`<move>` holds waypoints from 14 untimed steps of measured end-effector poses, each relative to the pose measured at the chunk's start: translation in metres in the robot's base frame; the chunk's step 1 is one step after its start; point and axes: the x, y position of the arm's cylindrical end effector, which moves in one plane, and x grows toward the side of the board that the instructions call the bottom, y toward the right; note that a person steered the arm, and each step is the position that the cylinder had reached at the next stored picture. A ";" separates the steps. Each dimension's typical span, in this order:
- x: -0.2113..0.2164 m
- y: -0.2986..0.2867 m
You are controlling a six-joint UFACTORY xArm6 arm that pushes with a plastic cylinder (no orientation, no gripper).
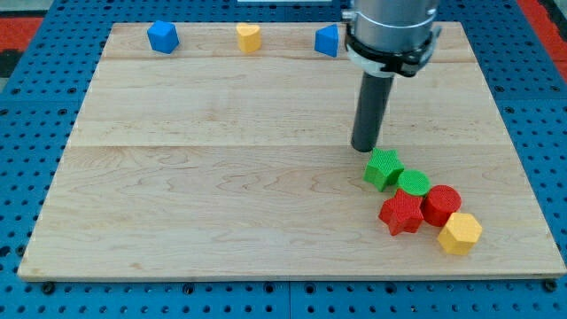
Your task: Push the blue triangle to the center of the board
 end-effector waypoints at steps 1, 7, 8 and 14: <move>0.014 0.004; -0.199 0.071; -0.203 0.099; -0.181 -0.106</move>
